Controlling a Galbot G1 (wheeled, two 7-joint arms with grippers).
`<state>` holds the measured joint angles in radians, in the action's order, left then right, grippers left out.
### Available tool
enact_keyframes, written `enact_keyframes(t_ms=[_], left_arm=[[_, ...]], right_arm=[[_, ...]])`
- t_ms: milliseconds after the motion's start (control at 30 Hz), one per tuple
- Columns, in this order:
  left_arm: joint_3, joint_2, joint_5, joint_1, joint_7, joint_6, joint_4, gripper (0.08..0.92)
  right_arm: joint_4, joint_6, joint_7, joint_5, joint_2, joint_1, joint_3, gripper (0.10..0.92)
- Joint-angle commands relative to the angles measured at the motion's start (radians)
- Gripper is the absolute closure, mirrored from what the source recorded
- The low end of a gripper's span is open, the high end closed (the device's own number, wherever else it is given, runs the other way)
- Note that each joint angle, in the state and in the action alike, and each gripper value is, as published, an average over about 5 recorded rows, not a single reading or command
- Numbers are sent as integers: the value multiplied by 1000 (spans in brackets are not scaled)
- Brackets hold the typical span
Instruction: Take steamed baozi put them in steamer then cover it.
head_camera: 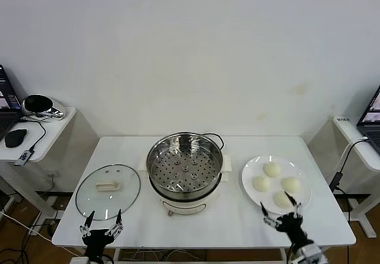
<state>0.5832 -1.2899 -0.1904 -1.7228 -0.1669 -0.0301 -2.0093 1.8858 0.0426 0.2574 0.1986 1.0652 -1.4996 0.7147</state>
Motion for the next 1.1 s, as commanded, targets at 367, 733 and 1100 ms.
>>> enact_keyframes(t_ms=[367, 733, 1100], left_arm=[[58, -4, 75, -8, 27, -17, -48, 177], [87, 5, 78, -1, 24, -26, -52, 177], [114, 2, 83, 8, 25, -25, -52, 177]], right_arm=[[-348, -246, 561, 212, -552, 765, -410, 203], [-717, -161, 847, 134, -443, 1343, -1035, 203], [-957, -34, 939, 191, -240, 1484, -1197, 203]])
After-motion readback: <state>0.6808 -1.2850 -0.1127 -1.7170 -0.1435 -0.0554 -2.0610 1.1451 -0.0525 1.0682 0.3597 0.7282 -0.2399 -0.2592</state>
